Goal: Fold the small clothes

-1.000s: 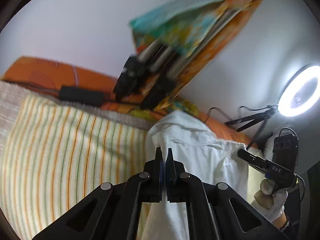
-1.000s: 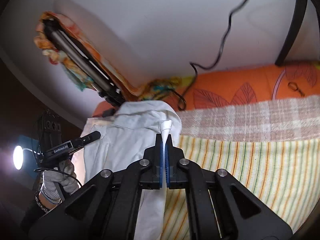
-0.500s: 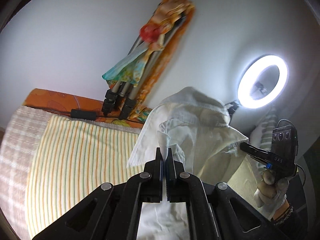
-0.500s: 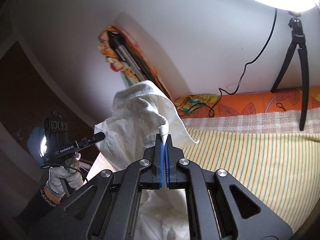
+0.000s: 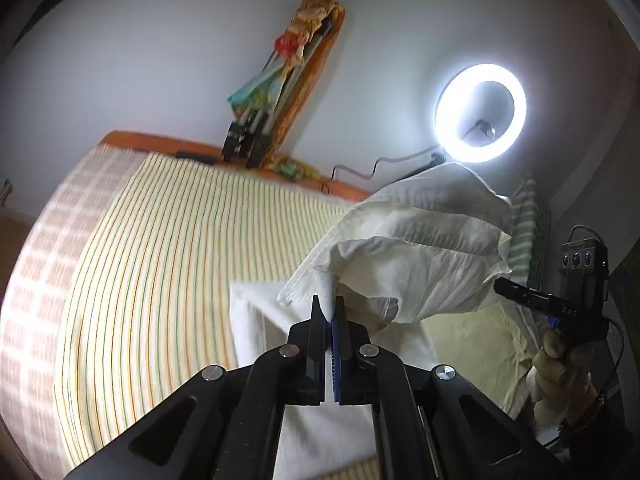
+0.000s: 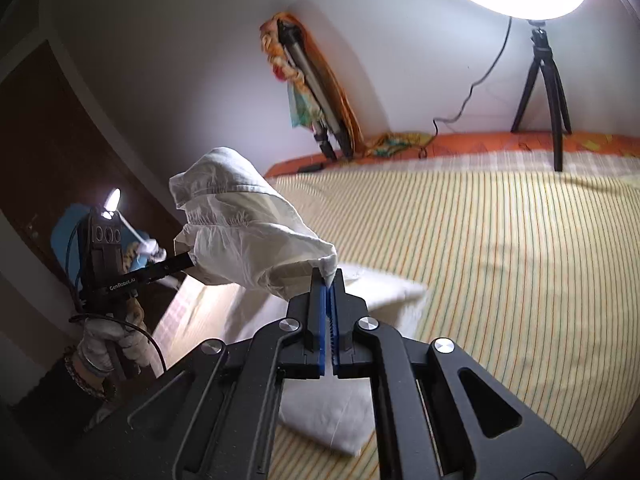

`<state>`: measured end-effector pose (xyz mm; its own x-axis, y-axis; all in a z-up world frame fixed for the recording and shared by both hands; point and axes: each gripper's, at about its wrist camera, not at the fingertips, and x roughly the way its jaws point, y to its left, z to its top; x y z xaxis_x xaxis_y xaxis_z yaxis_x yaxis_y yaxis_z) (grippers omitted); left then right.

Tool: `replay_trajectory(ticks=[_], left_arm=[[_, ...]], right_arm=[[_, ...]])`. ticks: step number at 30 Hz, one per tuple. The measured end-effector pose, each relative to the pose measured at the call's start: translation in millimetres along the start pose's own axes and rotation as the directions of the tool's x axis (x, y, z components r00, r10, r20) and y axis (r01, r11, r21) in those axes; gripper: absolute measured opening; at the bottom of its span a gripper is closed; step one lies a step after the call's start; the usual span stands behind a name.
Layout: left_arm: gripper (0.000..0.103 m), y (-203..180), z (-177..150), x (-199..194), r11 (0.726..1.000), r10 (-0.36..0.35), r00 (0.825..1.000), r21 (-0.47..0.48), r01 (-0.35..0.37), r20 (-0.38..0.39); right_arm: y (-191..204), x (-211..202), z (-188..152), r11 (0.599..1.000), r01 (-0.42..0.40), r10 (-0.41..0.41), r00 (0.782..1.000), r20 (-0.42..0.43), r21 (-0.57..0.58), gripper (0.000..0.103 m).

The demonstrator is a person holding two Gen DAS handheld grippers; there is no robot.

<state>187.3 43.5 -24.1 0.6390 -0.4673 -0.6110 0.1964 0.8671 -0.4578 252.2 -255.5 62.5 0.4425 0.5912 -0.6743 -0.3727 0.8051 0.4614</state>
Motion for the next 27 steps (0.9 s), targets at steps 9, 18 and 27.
replay_trajectory(ticks=[9,18,27], left_arm=[[0.002,-12.8,-71.0,-29.7,0.989,0.094,0.988,0.123,-0.079,-0.121],[0.037,12.0,-76.9,-40.9,0.992,0.023,0.995,-0.123,-0.035,-0.096],[0.012,40.4,-89.6,12.2,0.929,-0.083,0.979,-0.369,0.008,-0.188]], right_arm=[[13.2,-3.9,-79.6,0.984,0.142,-0.152,0.984,-0.089,-0.111,0.008],[-11.3,-38.7,-104.8,0.995,0.068,-0.064,0.996,-0.068,0.071,0.044],[-62.4,13.9,-124.7,0.916,0.017,0.055,0.984,-0.168,0.400,0.044]])
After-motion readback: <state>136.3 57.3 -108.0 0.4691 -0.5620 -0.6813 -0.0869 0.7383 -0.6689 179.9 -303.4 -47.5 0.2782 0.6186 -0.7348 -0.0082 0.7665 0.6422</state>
